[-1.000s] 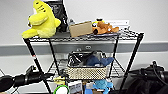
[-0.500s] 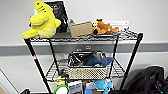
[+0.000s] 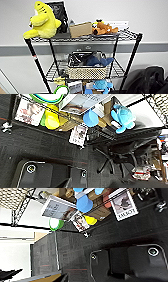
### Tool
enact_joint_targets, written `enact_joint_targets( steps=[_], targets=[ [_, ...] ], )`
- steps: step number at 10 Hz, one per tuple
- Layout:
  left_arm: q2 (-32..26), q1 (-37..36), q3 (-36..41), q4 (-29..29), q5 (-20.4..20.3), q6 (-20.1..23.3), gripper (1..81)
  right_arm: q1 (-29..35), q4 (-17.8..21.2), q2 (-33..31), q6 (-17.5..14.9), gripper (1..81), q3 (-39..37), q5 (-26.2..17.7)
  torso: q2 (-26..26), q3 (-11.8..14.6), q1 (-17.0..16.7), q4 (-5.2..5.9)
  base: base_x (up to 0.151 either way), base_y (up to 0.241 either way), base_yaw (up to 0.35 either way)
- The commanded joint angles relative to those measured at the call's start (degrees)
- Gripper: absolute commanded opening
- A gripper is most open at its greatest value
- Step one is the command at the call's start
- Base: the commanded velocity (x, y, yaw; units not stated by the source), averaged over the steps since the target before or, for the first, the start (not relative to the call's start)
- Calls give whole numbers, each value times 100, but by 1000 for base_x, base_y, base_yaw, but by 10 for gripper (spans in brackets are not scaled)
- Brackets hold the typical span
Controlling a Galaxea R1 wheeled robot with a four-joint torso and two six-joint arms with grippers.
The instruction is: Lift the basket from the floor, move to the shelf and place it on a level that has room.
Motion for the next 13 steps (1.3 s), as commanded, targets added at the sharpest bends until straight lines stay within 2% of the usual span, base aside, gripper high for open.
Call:
enact_joint_targets(
  steps=[1,4,9,13],
  targets=[
    [635,649,-681,71,-472,465,811,-625,-456,862,-47,811,-904,2,0,0,0,0,0,0,0],
    [1391,1186,-1622,62,-665,614,811,-1214,-456,1512,-65,811,-1792,151,0,7,-2,0,0,0,0],
    [2795,1643,-3281,221,-674,693,811,-1768,-456,2705,-494,811,-3337,327,-2,9,-6,0,0,0,0],
    [3577,1749,-4309,229,-656,701,811,-2076,-456,3787,-828,811,-4874,327,-5,11,-6,0,0,0,0]
  ],
)
